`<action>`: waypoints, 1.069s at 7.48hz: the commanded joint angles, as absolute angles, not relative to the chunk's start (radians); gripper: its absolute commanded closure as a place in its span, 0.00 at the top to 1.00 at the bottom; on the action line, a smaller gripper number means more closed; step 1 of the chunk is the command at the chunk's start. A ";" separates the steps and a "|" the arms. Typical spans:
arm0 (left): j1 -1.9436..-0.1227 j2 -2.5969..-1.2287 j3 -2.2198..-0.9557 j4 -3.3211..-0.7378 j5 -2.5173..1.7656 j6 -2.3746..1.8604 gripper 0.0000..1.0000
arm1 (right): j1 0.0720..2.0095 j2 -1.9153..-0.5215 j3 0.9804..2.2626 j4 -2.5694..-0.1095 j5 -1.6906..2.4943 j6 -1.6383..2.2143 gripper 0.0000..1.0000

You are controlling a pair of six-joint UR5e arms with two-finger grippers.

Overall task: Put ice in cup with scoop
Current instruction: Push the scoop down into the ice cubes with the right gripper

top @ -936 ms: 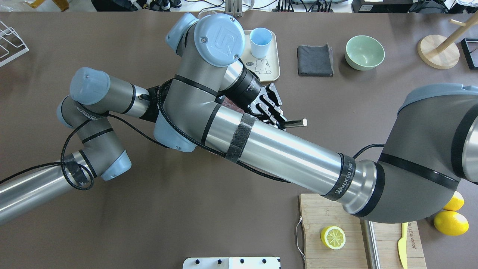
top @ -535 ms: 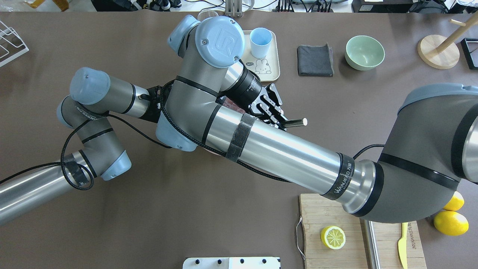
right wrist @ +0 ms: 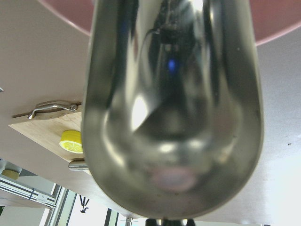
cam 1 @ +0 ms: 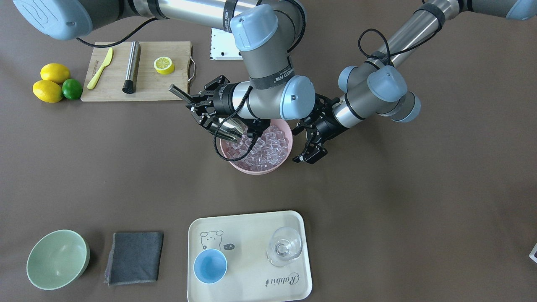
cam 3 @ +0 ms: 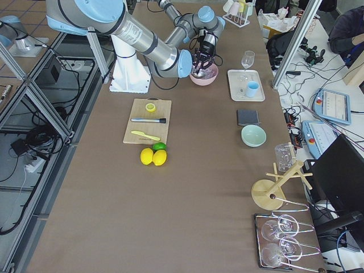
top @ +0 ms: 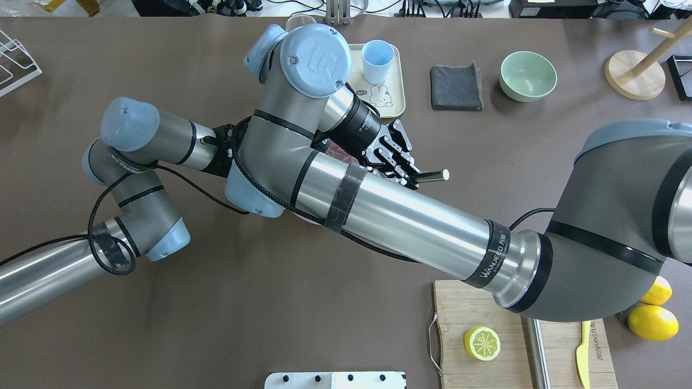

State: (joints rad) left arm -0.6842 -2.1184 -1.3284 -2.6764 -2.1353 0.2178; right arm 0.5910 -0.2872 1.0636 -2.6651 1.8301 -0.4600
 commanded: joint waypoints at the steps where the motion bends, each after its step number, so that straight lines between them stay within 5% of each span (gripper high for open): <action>1: -0.684 -2.118 -1.328 -2.677 -2.135 0.218 0.97 | 0.591 -0.263 1.013 -2.636 1.830 -0.457 0.00; 8: -0.684 -2.118 -1.328 -2.677 -2.134 0.218 0.97 | 0.572 -0.213 0.927 -2.542 1.835 -0.411 0.00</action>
State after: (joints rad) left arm -0.6845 -2.1184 -1.3284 -2.6768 -2.1346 0.2178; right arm 0.5776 -0.2138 0.9295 -2.5490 1.8343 -0.4172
